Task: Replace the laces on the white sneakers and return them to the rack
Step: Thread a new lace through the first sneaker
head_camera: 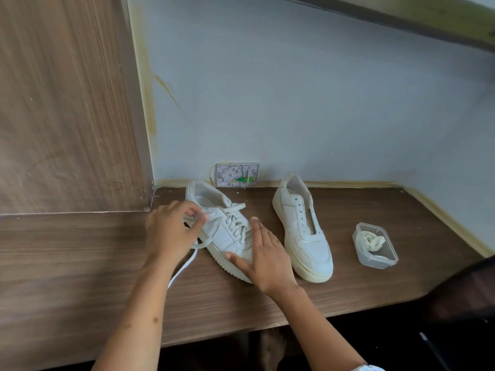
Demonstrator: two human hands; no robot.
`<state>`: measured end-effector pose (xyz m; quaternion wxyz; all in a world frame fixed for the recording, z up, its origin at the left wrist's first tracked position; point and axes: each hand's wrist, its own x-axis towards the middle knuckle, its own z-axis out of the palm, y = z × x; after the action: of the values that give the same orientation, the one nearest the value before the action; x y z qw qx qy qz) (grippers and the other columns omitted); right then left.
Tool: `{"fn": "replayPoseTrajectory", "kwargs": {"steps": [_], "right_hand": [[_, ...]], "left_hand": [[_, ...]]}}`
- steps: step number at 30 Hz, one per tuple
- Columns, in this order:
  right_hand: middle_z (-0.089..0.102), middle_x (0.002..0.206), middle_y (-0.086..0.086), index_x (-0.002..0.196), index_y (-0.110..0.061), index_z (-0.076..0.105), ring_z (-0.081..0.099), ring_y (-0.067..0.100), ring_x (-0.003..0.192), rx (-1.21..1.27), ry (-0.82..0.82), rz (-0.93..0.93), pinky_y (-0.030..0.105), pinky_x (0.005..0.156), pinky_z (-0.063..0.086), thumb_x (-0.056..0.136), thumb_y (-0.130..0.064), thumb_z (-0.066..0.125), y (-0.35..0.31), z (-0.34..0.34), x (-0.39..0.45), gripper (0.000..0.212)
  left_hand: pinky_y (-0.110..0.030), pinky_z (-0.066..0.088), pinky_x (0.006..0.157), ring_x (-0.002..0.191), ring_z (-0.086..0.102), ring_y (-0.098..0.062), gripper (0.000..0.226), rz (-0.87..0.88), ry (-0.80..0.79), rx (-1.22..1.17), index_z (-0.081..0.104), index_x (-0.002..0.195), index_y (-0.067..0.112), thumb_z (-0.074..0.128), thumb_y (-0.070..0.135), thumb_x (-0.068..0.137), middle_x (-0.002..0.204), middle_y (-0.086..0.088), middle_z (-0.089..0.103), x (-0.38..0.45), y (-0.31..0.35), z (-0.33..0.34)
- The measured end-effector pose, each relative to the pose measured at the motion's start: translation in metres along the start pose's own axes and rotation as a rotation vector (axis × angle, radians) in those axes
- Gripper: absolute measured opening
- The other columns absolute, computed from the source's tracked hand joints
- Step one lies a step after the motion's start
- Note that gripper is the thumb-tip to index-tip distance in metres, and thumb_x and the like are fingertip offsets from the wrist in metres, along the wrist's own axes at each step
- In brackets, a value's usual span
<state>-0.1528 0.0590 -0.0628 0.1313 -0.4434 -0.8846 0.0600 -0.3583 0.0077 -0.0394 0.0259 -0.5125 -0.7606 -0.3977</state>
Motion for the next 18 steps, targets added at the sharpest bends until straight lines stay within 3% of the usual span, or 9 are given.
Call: {"fn": "replayPoseTrajectory", "kwargs": {"steps": [3,6,8,14,16,18], "right_hand": [[0.008,0.164,0.006,0.155,-0.008,0.002,0.011,0.018,0.15,-0.038,-0.012,-0.01,0.029,0.121,0.005,0.085,-0.081,0.019,0.001,0.003,-0.001,0.103],[0.003,0.164,0.006,0.155,-0.008,-0.001,0.005,0.016,0.151,-0.049,-0.02,-0.011,0.029,0.121,0.0,0.083,-0.082,0.014,0.002,0.005,0.0,0.104],[0.0,0.164,0.005,0.155,-0.009,-0.004,0.001,0.014,0.151,-0.05,-0.03,-0.009,0.029,0.121,-0.003,0.082,-0.081,0.013,0.003,0.005,0.0,0.104],[-0.001,0.164,0.002,0.155,-0.011,-0.006,0.0,0.013,0.15,-0.045,-0.04,0.006,0.029,0.121,-0.004,0.082,-0.082,0.013,0.003,0.004,0.0,0.104],[-0.002,0.164,0.002,0.154,-0.011,-0.008,-0.001,0.012,0.15,-0.042,-0.056,0.009,0.03,0.122,-0.003,0.082,-0.081,0.013,0.003,0.003,0.0,0.103],[-0.002,0.164,0.002,0.154,-0.011,-0.009,-0.002,0.012,0.15,-0.041,-0.063,0.01,0.031,0.122,-0.002,0.083,-0.081,0.014,0.003,0.003,0.0,0.102]], "left_hand": [[-0.036,0.033,0.084,0.075,0.057,-0.012,0.013,0.091,0.014,0.039,0.065,0.081,0.032,0.069,0.043,0.084,0.074,0.016,0.063,-0.002,0.01,0.011],[-0.038,0.031,0.087,0.078,0.057,-0.018,0.007,0.065,0.026,0.142,0.066,0.083,0.032,0.068,0.037,0.087,0.076,0.014,0.065,-0.004,0.011,0.015],[-0.04,0.03,0.089,0.084,0.058,-0.02,0.008,-0.039,0.037,0.209,0.067,0.085,0.032,0.063,0.037,0.09,0.081,0.013,0.066,-0.003,0.008,0.011],[-0.04,0.028,0.091,0.101,0.054,-0.028,0.018,-0.638,-0.002,0.253,0.064,0.089,0.027,0.051,0.036,0.097,0.082,-0.001,0.063,-0.001,-0.031,-0.013],[-0.04,0.028,0.094,0.108,0.053,-0.029,0.014,-0.715,-0.033,0.272,0.064,0.091,0.026,0.054,0.035,0.095,0.094,-0.006,0.067,-0.003,-0.039,-0.015],[-0.042,0.028,0.095,0.112,0.051,-0.029,0.012,-0.665,-0.071,0.266,0.064,0.098,0.027,0.06,0.037,0.093,0.101,-0.003,0.068,-0.003,-0.04,-0.014]]}}
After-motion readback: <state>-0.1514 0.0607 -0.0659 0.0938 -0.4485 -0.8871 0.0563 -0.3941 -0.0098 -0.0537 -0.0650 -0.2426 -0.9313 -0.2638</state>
